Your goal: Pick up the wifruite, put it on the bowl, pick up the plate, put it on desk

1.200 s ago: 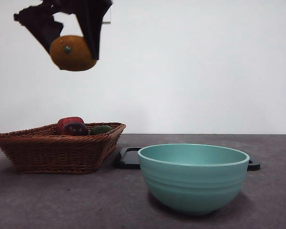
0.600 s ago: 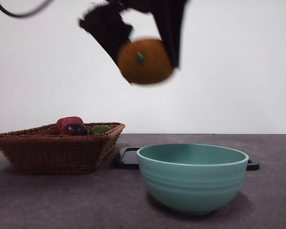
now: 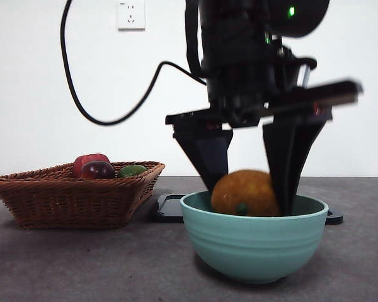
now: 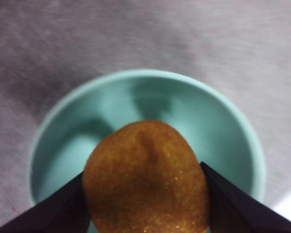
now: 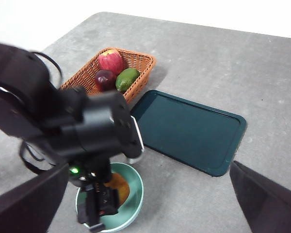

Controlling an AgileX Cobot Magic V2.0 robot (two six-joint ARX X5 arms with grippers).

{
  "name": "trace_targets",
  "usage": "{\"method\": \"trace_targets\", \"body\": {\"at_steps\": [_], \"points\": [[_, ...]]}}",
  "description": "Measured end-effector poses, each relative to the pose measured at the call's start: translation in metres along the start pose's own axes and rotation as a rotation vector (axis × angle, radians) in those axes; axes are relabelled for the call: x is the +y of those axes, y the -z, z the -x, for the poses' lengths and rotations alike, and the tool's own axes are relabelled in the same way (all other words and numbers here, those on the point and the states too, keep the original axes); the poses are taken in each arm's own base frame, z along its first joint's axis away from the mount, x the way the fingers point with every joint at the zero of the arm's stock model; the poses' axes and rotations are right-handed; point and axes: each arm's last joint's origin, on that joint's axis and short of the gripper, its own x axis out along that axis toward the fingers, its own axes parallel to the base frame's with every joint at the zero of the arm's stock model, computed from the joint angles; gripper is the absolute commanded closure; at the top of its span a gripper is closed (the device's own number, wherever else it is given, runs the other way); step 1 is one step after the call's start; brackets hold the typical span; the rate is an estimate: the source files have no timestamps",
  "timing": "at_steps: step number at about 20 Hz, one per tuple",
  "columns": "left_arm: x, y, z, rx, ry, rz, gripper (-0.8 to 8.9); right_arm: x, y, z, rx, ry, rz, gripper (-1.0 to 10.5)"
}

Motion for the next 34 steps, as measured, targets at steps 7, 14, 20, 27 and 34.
{"method": "trace_targets", "body": {"at_steps": [7,14,20,27,34], "points": [[-0.002,-0.005,-0.021,0.018,-0.008,-0.015,6.31,0.000,0.000,0.000,0.000,0.000,-0.003,3.0],[-0.003,-0.004,-0.028,0.041,-0.014,-0.031,6.30,0.000,0.000,0.000,0.000,0.000,-0.006,3.0],[-0.003,-0.004,-0.034,0.057,-0.017,-0.035,6.23,0.000,0.000,0.000,0.001,0.000,-0.007,3.0],[-0.004,-0.005,-0.028,0.072,-0.022,-0.037,4.00,0.000,0.000,0.000,0.001,0.000,-0.007,3.0],[-0.008,-0.020,0.018,0.031,-0.017,-0.078,3.06,0.000,0.000,0.000,0.001,0.000,-0.007,3.0]]}}
